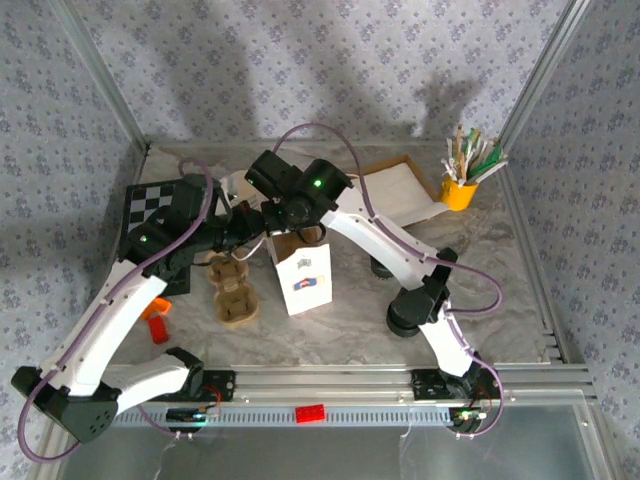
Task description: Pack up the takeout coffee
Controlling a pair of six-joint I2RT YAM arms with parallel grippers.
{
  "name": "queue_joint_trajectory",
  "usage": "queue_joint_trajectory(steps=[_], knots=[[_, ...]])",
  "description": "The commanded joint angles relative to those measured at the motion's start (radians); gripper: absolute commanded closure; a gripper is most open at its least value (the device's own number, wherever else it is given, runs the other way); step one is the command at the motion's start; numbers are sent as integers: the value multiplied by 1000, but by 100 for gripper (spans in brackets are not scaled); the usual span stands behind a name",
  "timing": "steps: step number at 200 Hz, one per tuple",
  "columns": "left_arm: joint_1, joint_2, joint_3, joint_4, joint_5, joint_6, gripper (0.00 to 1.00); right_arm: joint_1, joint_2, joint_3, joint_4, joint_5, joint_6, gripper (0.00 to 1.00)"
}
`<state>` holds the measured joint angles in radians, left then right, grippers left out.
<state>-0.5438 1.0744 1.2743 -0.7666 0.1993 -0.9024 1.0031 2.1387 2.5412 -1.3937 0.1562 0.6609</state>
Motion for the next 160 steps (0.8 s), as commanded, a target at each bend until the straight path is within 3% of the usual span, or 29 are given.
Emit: queue_joint_trajectory(steps=[1, 51, 98, 136, 160], knots=[[4, -5, -2, 46, 73, 9, 100, 2, 28, 18, -13, -51, -23, 100], [15, -21, -12, 52, 79, 8, 100, -18, 31, -42, 6, -88, -23, 100], [31, -29, -6, 8, 49, 18, 100, -32, -15, -87, -10, -4, -50, 100], [42, -24, 18, -31, 42, 33, 100, -31, -13, -29, -64, 83, -47, 100], [41, -24, 21, -13, 80, 30, 100, -33, -7, -34, -48, 45, -48, 100]])
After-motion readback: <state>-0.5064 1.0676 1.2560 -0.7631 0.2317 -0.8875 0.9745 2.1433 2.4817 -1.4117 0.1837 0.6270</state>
